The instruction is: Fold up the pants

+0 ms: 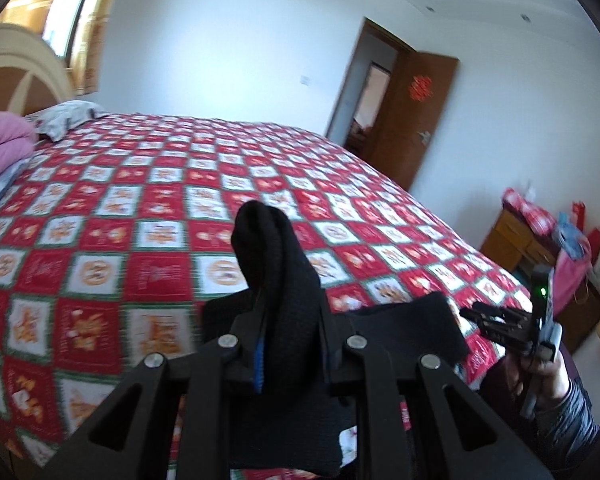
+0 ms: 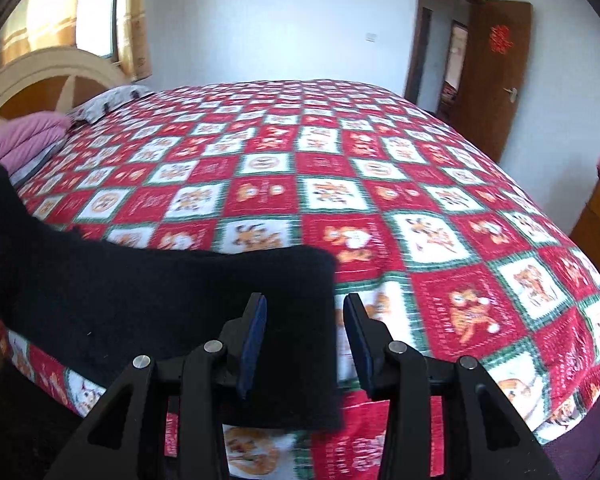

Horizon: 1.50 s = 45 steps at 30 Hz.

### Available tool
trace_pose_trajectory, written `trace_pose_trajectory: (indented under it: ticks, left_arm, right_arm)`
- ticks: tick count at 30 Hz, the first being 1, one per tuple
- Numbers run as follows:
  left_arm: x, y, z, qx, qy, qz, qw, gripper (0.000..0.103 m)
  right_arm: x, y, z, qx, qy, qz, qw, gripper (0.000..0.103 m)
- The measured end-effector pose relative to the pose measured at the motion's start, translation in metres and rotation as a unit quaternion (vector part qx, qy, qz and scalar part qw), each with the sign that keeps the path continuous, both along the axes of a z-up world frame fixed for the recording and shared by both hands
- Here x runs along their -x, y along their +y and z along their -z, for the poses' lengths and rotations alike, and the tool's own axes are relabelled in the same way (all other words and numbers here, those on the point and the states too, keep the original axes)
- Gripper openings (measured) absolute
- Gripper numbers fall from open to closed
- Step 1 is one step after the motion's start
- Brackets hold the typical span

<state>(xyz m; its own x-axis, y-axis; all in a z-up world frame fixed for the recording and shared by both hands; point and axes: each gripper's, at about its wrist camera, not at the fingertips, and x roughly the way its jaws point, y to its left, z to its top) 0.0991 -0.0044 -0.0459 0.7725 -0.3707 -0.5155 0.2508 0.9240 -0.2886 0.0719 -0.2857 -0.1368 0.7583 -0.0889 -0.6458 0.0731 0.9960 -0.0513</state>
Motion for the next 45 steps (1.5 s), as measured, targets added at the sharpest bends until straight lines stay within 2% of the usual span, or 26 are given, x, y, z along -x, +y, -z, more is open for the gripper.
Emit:
trace_pose_trajectory:
  ticks: [4,10,20,27,35,37,41,43,45]
  left_arm:
    - [-0.010,-0.032,-0.003,0.001,0.012,0.035,0.9993,0.020]
    - [-0.028,-0.078,-0.005,-0.004,0.032,0.063,0.9975,0.020]
    - [-0.057,-0.148,-0.003,-0.024,0.044,0.095,0.9943,0.020]
    - [-0.076,-0.192,0.025,-0.062,0.055,0.115,0.9900,0.020]
    - [-0.078,-0.236,0.057,-0.120,0.052,0.117,0.9846,0.021]
    - [-0.075,-0.245,0.063,-0.129,0.047,0.119,0.9834,0.023]
    - [-0.065,-0.263,0.069,-0.111,0.038,0.154,0.9810,0.033]
    - [-0.055,-0.266,0.064,-0.098,0.021,0.164,0.9813,0.048]
    - [-0.043,-0.266,0.056,-0.098,-0.007,0.168,0.9809,0.055]
  right_arm:
    - [-0.001,-0.023,-0.005,-0.010,-0.003,0.029,1.000,0.042]
    - [-0.003,-0.043,-0.004,-0.019,0.001,0.056,0.998,0.042]
    - [-0.012,-0.068,0.009,-0.028,0.036,0.065,0.997,0.042]
    - [-0.015,-0.094,0.016,-0.048,0.050,0.086,0.994,0.042]
    - [-0.017,-0.098,0.019,-0.075,0.047,0.084,0.993,0.042]
    - [-0.018,-0.097,0.020,-0.077,0.046,0.083,0.992,0.042]
    - [-0.019,-0.101,0.022,-0.090,0.045,0.089,0.991,0.042]
    - [-0.019,-0.104,0.022,-0.101,0.043,0.091,0.990,0.042]
    - [-0.019,-0.106,0.020,-0.107,0.040,0.095,0.989,0.042]
